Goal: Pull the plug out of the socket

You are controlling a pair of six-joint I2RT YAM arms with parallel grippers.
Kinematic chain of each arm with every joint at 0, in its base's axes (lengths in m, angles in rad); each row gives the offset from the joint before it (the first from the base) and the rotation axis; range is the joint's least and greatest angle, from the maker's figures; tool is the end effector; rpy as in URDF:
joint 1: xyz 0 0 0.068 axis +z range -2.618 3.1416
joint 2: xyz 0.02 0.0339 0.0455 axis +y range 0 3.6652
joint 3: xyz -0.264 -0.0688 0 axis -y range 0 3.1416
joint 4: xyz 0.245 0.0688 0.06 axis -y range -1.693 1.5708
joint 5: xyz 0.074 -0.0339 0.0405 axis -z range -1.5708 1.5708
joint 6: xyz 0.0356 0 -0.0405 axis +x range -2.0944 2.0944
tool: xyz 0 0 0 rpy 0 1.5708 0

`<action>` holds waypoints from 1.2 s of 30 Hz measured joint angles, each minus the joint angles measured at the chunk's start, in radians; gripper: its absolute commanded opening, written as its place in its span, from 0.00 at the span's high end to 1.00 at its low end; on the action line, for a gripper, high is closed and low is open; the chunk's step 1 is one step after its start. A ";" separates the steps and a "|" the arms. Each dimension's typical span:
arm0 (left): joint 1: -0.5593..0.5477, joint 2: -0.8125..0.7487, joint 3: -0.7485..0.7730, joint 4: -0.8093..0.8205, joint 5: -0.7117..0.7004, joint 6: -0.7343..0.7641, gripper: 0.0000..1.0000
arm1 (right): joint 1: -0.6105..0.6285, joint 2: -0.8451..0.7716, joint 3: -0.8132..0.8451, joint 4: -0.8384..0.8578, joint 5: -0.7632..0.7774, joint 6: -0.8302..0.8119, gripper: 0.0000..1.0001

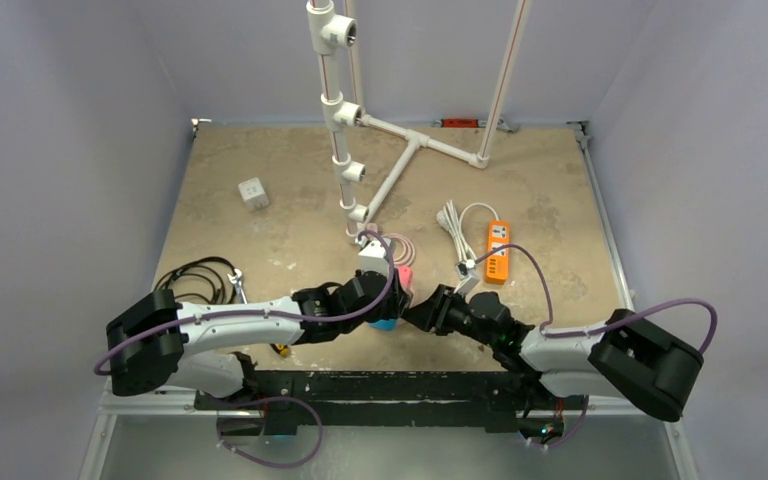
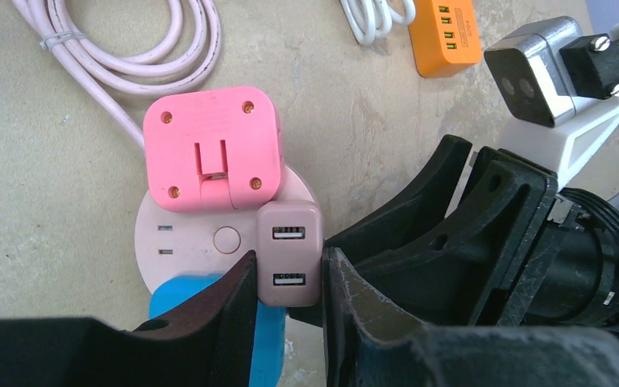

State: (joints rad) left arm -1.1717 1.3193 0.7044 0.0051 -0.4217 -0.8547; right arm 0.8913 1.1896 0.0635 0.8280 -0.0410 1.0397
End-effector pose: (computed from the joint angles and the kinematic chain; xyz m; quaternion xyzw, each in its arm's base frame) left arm 0.1208 -0.2490 0.2159 0.0413 0.8715 -0.2853 0.3966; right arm 0.1158 0.1457 0.1310 0.0475 0.8028 0.4980 0.3245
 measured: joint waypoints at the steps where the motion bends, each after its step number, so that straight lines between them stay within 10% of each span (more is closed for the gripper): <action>1: 0.000 0.000 0.000 0.001 0.002 0.000 1.00 | 0.000 0.007 0.000 0.004 0.001 0.002 0.56; 9: 0.001 0.000 -0.003 0.002 0.010 0.000 1.00 | 0.001 0.050 0.000 0.044 0.005 0.030 0.64; 18: 0.008 0.000 -0.011 0.005 0.010 0.002 1.00 | 0.001 0.117 0.011 0.089 0.018 0.054 1.00; 36: 0.077 -0.051 -0.065 0.035 0.056 0.000 1.00 | 0.008 0.329 -0.003 0.370 0.030 0.134 1.00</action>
State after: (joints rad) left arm -1.0946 1.2682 0.6392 0.0406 -0.3656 -0.8551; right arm 0.8993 1.5188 0.0608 1.1976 -0.0109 1.1740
